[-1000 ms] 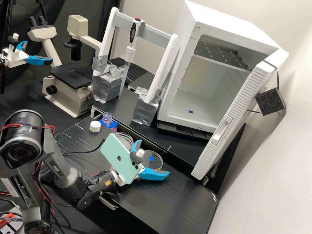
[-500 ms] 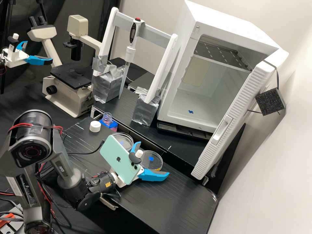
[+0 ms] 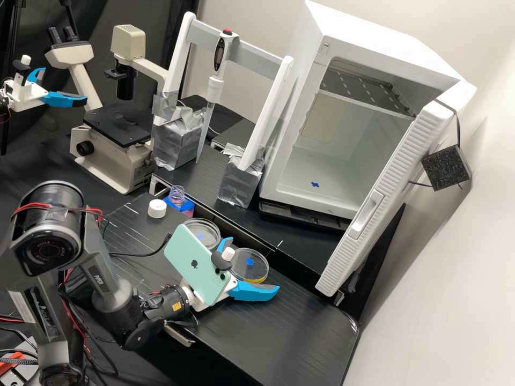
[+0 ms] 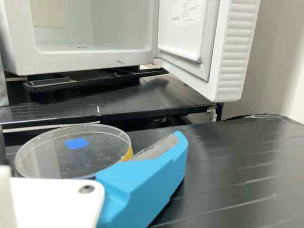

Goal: Close the lid

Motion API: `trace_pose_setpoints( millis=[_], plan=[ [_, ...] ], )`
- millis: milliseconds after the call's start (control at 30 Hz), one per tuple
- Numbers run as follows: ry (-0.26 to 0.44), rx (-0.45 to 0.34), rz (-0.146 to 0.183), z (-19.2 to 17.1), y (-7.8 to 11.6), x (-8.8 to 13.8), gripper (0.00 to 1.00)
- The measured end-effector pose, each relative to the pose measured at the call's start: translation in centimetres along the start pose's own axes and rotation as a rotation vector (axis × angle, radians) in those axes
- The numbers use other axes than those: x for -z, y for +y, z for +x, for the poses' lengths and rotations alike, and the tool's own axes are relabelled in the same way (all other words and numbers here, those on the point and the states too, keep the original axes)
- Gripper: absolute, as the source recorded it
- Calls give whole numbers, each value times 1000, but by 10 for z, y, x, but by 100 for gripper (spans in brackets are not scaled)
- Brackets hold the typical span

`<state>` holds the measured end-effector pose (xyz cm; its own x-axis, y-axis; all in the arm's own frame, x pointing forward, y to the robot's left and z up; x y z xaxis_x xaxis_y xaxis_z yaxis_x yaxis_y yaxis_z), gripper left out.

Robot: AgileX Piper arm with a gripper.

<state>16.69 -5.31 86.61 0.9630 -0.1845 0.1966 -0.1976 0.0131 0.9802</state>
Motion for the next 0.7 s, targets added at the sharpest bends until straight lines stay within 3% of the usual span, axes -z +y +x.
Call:
trace_pose_setpoints(
  millis=[200,367,400,700],
  plan=[
    [-6,6,1,1,-1,-2,100],
    [2,11,-23,2,-3,-2,100],
    [1,13,-23,2,-3,-3,0],
    [6,10,-28,2,-3,-2,0]
  ],
)
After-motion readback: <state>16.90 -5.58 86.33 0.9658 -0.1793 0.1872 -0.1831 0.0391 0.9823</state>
